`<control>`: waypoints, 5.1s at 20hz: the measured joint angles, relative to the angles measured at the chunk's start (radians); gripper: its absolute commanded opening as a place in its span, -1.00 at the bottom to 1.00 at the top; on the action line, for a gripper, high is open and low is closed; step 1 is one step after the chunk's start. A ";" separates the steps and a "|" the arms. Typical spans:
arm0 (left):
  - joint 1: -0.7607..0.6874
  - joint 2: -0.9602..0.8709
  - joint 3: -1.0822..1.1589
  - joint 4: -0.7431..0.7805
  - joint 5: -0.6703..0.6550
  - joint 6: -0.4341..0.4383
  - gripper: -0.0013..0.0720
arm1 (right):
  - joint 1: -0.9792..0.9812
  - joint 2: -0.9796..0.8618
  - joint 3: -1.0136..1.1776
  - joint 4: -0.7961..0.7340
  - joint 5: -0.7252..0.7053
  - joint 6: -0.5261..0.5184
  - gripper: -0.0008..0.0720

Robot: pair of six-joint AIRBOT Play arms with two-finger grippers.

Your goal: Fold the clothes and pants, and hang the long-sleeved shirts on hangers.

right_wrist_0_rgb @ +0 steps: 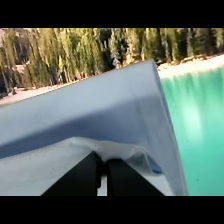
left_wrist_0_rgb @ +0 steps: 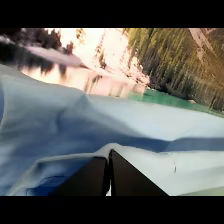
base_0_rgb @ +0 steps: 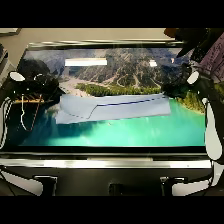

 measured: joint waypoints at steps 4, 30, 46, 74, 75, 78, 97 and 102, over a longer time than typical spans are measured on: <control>-0.017 -0.055 0.011 0.002 0.011 -0.001 -0.93 | 0.000 -0.051 0.000 0.005 -0.007 0.010 -0.87; -0.043 0.106 0.311 0.296 -0.205 -0.042 0.72 | -0.315 -0.262 0.113 0.478 0.332 -0.327 0.82; -0.061 0.105 0.311 0.277 -0.244 -0.047 -0.93 | -0.193 -0.228 0.113 0.422 0.315 -0.305 -0.87; -0.895 -0.499 0.428 -0.374 0.414 -0.219 -0.93 | -0.192 0.262 0.253 0.085 0.555 -0.008 -0.87; -0.907 -0.510 0.438 -0.376 0.426 -0.226 -0.94 | -0.192 0.262 0.253 0.089 0.551 -0.008 -0.87; -0.935 -0.526 0.452 -0.378 0.463 -0.255 -0.94 | -0.192 0.264 0.253 0.103 0.542 -0.007 -0.87; -0.416 0.122 0.462 0.140 -0.175 -0.188 -0.93 | -0.010 0.247 0.253 0.332 0.451 0.021 -0.87; -0.198 0.383 0.436 0.313 -0.367 -0.144 -0.93 | 0.221 0.179 0.253 0.322 0.324 0.080 -0.87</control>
